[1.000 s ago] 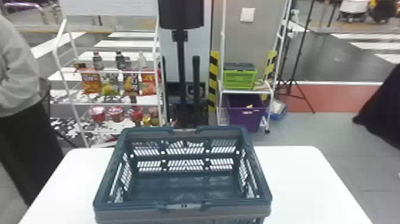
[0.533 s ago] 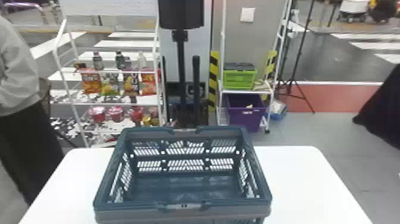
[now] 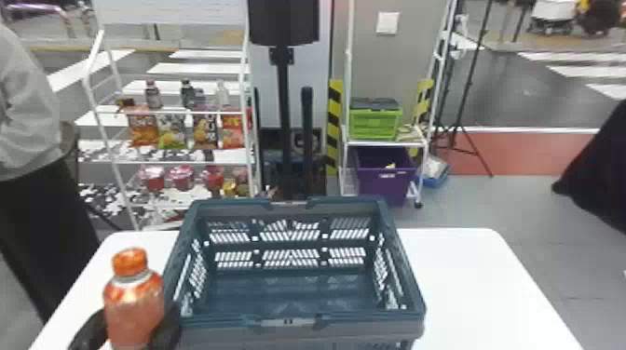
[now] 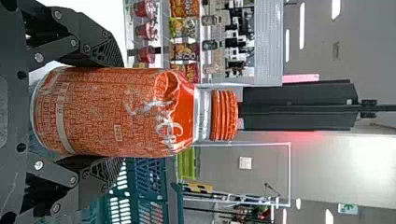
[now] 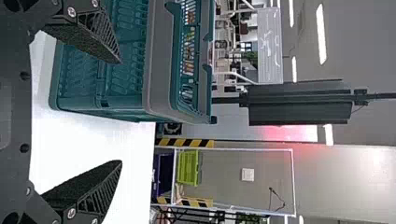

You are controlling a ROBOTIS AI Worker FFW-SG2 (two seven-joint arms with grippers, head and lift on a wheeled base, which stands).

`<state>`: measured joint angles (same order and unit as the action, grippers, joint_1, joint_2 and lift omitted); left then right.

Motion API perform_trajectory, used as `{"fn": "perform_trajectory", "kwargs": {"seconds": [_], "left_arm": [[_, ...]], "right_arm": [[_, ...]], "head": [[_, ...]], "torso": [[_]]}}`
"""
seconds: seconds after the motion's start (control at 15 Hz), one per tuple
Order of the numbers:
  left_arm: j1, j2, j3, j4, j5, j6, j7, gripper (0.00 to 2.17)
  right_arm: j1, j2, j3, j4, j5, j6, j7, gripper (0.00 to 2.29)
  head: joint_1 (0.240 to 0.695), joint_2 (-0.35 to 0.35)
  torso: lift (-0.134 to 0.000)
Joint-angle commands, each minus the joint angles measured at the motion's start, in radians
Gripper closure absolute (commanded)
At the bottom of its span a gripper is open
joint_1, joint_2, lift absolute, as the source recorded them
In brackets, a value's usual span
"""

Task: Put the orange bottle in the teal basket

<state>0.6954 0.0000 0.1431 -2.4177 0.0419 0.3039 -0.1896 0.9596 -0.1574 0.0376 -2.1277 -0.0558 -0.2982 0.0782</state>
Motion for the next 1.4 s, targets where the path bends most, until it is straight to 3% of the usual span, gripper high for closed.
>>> {"fn": "perform_trajectory", "kwargs": {"seconds": [0.0,0.27,0.47,0.73,0.87,1.0,1.07,1.13,1.27,1.33], "left_arm": [[-0.122,0.026,-0.007,-0.012,-0.022,0.149,-0.008,0.52],[-0.349,0.170,-0.045,0.065,-0.027,0.386,-0.108,0.51],[-0.576,0.284,-0.142,0.264,-0.027,0.419,-0.231,0.52],[-0.884,0.330,-0.330,0.592,-0.028,0.438,-0.413,0.52],[-1.039,0.319,-0.405,0.779,-0.091,0.478,-0.556,0.52],[-1.130,0.281,-0.470,0.919,-0.188,0.475,-0.651,0.52],[-1.165,0.249,-0.484,0.996,-0.237,0.472,-0.709,0.52],[-1.197,0.187,-0.473,1.086,-0.336,0.450,-0.792,0.52],[-1.208,0.061,-0.375,1.218,-0.579,0.291,-0.878,0.52],[-1.215,0.055,-0.372,1.252,-0.590,0.260,-0.881,0.52]], "right_arm": [[0.002,0.018,-0.002,0.000,0.011,0.003,0.000,0.13],[-0.009,0.045,0.001,0.005,0.036,0.021,-0.003,0.13],[-0.019,0.065,0.007,0.005,0.057,0.061,-0.017,0.13],[-0.025,0.085,0.002,0.032,0.060,0.067,-0.026,0.13],[-0.027,0.098,-0.005,0.051,0.060,0.064,-0.026,0.13],[-0.025,0.108,-0.007,0.064,0.062,0.049,-0.026,0.13],[-0.025,0.114,-0.008,0.072,0.062,0.043,-0.025,0.13],[-0.027,0.117,-0.008,0.080,0.063,0.043,-0.025,0.13],[-0.038,0.125,-0.007,0.092,0.068,0.043,-0.025,0.13],[-0.042,0.128,-0.007,0.097,0.070,0.043,-0.025,0.13]], "head": [[0.499,0.000],[0.499,0.000],[0.499,0.000],[0.499,0.000],[0.499,0.000],[0.499,0.000],[0.499,0.000],[0.499,0.000],[0.499,0.000],[0.499,0.000]], "torso": [[0.000],[0.000],[0.000],[0.000],[0.000],[0.000],[0.000],[0.000],[0.000],[0.000]]}}
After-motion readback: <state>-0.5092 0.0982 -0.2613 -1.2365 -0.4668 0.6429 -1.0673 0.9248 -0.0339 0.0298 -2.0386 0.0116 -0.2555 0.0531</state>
